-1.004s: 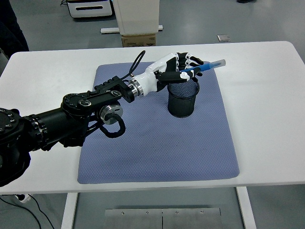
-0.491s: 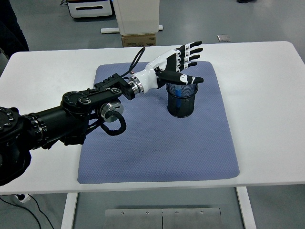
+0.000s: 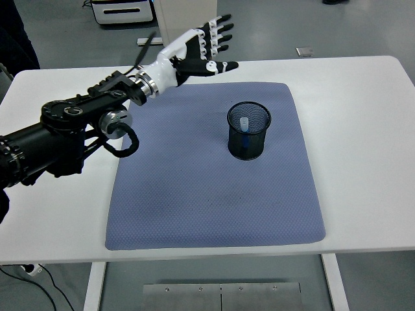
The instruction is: Left hand places marker in pen holder
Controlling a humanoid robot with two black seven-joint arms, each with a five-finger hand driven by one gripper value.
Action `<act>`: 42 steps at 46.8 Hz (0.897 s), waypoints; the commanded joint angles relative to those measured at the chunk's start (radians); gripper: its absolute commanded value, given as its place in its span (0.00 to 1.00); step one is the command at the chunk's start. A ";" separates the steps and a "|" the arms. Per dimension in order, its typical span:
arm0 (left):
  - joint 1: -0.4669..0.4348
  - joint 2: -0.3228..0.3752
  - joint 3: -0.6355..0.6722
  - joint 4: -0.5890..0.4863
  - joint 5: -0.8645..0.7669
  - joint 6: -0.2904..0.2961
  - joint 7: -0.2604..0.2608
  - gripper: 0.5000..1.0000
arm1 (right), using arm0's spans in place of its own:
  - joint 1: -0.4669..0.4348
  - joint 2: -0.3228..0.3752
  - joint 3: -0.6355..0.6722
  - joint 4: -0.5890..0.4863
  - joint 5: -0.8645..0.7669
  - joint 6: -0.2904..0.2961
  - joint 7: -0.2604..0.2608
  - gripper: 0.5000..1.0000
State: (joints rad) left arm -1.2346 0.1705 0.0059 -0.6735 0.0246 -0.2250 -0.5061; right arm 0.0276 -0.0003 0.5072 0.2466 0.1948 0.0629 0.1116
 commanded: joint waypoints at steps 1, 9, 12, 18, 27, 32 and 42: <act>0.010 0.052 0.000 0.009 0.002 -0.002 0.000 1.00 | 0.000 0.000 -0.001 0.000 0.000 0.000 0.000 1.00; 0.060 0.173 0.000 0.049 0.002 -0.010 0.000 1.00 | 0.000 0.000 -0.001 0.000 0.000 0.000 0.000 1.00; 0.079 0.214 0.000 0.054 0.000 -0.008 0.000 1.00 | 0.000 0.000 0.000 0.000 0.000 -0.002 0.000 1.00; 0.139 0.283 -0.023 0.054 -0.017 -0.010 -0.002 1.00 | 0.000 0.000 0.000 0.000 0.000 -0.002 0.000 1.00; 0.280 0.363 -0.199 0.055 -0.017 -0.025 -0.002 1.00 | 0.000 0.000 0.000 0.000 0.000 0.000 0.000 1.00; 0.346 0.391 -0.299 0.055 -0.017 -0.080 -0.002 1.00 | 0.000 0.000 0.001 0.000 0.000 -0.002 0.000 1.00; 0.449 0.399 -0.405 0.063 -0.023 -0.093 -0.002 1.00 | 0.000 0.000 0.001 0.000 0.000 0.000 0.000 1.00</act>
State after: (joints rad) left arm -0.8054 0.5687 -0.3842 -0.6132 0.0047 -0.3176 -0.5075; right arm 0.0276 0.0000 0.5072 0.2471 0.1948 0.0632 0.1120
